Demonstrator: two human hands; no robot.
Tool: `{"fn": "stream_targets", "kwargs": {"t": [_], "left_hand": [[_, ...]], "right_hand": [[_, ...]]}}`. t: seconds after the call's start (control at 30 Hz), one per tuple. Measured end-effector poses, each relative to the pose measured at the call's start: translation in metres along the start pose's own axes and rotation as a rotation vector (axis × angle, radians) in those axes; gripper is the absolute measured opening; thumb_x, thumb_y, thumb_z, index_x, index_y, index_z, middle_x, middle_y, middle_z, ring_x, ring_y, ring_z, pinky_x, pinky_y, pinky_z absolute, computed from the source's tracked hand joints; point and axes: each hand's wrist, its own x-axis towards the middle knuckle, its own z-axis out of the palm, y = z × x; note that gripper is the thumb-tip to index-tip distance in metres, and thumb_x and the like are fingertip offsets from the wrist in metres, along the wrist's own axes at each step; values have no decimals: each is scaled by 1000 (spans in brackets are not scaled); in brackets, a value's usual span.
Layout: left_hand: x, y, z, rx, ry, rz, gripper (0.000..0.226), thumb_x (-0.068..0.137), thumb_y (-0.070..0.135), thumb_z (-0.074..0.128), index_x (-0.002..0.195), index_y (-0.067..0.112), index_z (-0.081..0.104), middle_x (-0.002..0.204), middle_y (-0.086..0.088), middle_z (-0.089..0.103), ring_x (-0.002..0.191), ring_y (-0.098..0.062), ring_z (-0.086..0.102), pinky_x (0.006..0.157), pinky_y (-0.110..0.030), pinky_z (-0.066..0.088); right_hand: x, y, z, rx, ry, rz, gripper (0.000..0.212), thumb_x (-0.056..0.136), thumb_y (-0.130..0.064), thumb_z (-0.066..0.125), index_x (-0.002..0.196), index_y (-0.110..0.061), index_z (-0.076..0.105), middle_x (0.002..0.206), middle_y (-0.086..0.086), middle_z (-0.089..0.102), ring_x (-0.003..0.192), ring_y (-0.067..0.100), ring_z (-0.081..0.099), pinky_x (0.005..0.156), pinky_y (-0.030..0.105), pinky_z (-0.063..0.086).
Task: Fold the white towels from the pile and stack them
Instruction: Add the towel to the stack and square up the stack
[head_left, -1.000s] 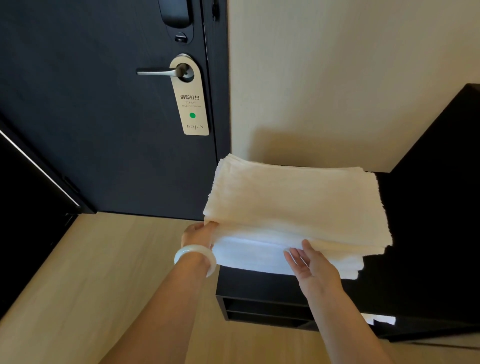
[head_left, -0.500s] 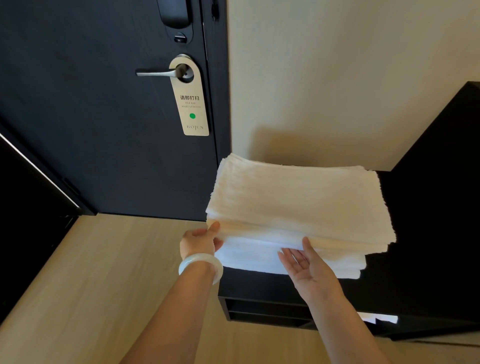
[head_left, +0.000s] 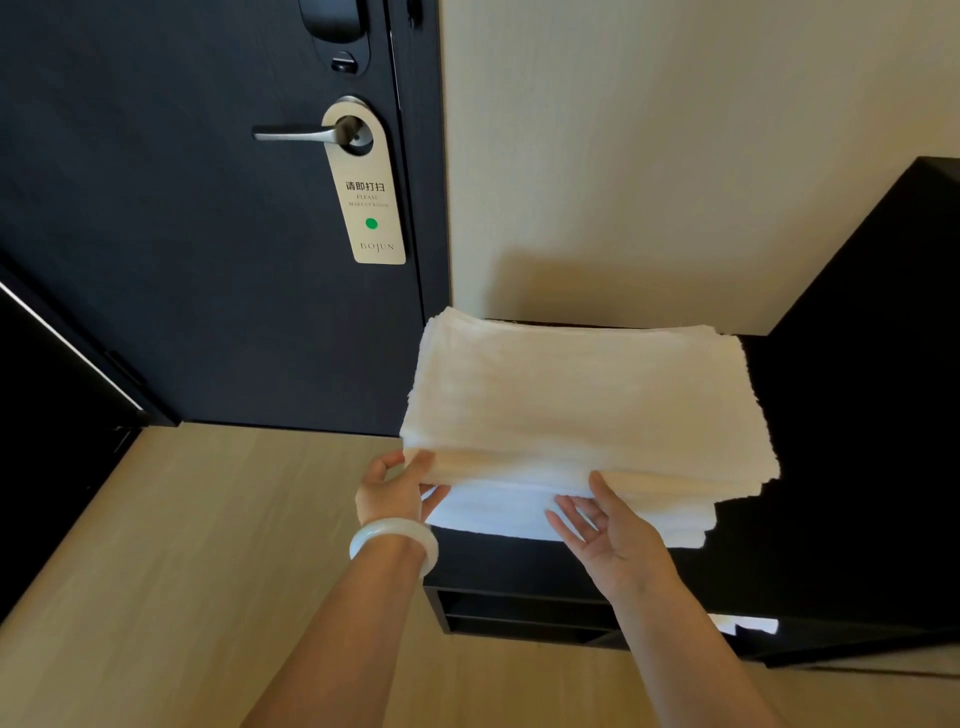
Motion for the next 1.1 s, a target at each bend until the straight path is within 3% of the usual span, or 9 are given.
{"fn": "stream_targets", "kwargs": {"t": [0.13,0.23,0.37,0.57,0.67,0.73,0.87,0.97,1.1], "left_hand": [[7,-7,-19,90,-14,14,24,84,18,77,104,23,65,106,-2,68,98,-21,65,102,-42,49],[6,-10,-20,90,-126,43,38,98,20,57,134,32,54,140,9,52,129,-16,47,113,-46,34],[5,-18,-5,75,-150,-49,53,102,26,50,152,23,30,154,2,36,143,-26,32,114,-54,32],[9,-23,-15,165,-223,19,52,101,28,52,149,17,35,156,-3,34,142,-26,34,111,-50,39],[9,-20,-14,209,-252,44,40,101,24,51,135,3,45,151,-16,34,140,-32,34,108,-51,42],[11,-23,-13,226,-241,51,14,102,21,49,98,12,59,125,-15,52,125,-29,48,107,-52,43],[8,-25,-8,245,-218,52,50,101,17,49,52,30,49,70,12,46,87,-15,42,105,-51,44],[4,-24,-5,251,-213,55,50,100,16,49,52,28,45,60,15,43,77,-14,43,105,-51,45],[2,-25,-6,245,-239,67,25,100,17,49,76,13,55,80,5,52,90,-18,50,104,-50,47]], "right_hand": [[0,-11,-29,-48,37,30,38,77,4,73,113,-3,62,111,22,69,104,35,66,79,50,57],[5,-25,-57,98,105,-9,37,85,5,65,121,-3,58,116,22,66,106,33,65,79,48,55],[15,-35,-69,225,99,-96,27,94,2,55,119,-6,60,117,19,67,108,35,66,85,52,55],[19,-46,-82,100,152,-187,26,89,-6,67,115,-7,63,112,18,70,101,32,70,75,43,60],[26,-60,-85,78,209,-314,27,89,-15,70,115,-14,64,110,11,70,102,26,69,80,40,59],[32,-69,-84,-11,269,-378,22,89,-12,70,108,-21,67,108,6,69,101,23,67,85,42,59],[39,-80,-86,-35,261,-372,15,80,-10,73,84,-25,74,105,7,67,100,24,63,72,52,59],[40,-86,-88,-20,251,-434,28,85,-9,70,80,-36,74,93,-3,74,99,21,65,72,50,60],[41,-78,-86,-99,352,-475,41,92,-6,63,71,-41,72,84,-11,72,91,10,65,85,39,55]]}}
